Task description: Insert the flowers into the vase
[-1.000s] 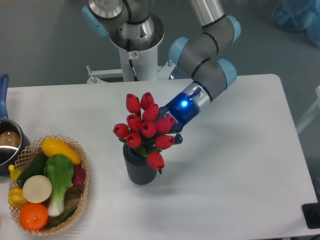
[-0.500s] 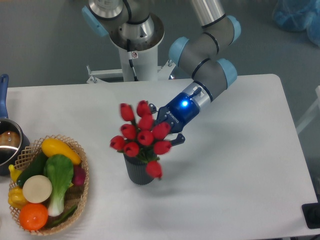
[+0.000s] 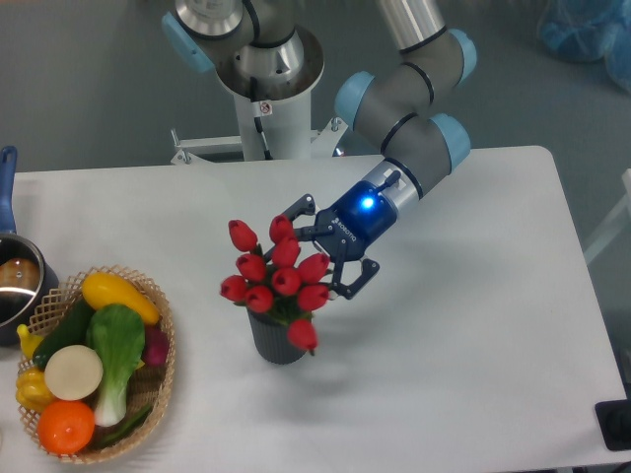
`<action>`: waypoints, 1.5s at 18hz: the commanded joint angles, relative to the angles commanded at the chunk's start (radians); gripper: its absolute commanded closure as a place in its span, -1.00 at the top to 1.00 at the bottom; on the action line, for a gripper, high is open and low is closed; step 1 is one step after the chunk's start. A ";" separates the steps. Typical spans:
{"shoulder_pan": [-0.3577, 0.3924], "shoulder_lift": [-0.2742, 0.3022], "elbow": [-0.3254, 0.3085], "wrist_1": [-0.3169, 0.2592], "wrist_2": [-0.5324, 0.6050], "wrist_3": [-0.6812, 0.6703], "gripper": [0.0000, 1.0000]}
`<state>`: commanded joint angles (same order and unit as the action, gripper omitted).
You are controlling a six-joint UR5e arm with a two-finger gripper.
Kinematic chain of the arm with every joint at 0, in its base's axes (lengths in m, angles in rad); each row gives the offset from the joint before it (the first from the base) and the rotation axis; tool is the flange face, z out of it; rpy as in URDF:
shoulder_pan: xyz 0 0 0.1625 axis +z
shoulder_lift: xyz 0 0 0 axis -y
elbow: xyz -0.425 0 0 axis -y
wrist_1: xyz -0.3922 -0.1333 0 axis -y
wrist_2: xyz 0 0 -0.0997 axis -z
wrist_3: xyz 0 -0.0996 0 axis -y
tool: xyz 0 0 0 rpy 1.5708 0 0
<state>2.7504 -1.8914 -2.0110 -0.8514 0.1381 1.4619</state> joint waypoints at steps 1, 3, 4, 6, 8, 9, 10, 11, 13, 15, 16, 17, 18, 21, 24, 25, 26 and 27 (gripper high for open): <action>0.000 0.003 0.000 0.000 0.000 0.000 1.00; 0.000 0.012 0.000 0.000 0.002 0.000 1.00; 0.000 0.015 0.000 0.000 0.003 0.000 1.00; 0.003 0.028 0.002 0.000 0.012 0.000 1.00; 0.009 0.044 0.003 0.003 0.018 0.000 1.00; 0.009 0.054 0.003 0.003 0.020 0.002 1.00; 0.011 0.064 0.000 0.002 0.020 0.002 1.00; 0.012 0.074 -0.003 0.002 0.021 0.002 1.00; 0.014 0.087 -0.005 0.005 0.096 0.002 1.00; 0.014 0.110 0.005 0.005 0.237 0.003 1.00; 0.015 0.113 0.006 0.005 0.283 0.005 1.00; 0.017 0.118 0.006 0.005 0.307 0.005 1.00; 0.020 0.123 0.006 0.005 0.311 0.005 1.00; 0.032 0.140 0.012 0.003 0.325 0.002 1.00; 0.044 0.182 0.015 0.002 0.516 0.006 1.00; 0.045 0.199 0.023 0.003 0.608 0.005 1.00; 0.046 0.212 0.031 0.002 0.680 -0.001 1.00; 0.051 0.219 0.032 0.002 0.727 -0.008 1.00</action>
<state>2.8010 -1.6721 -1.9789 -0.8498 0.8647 1.4543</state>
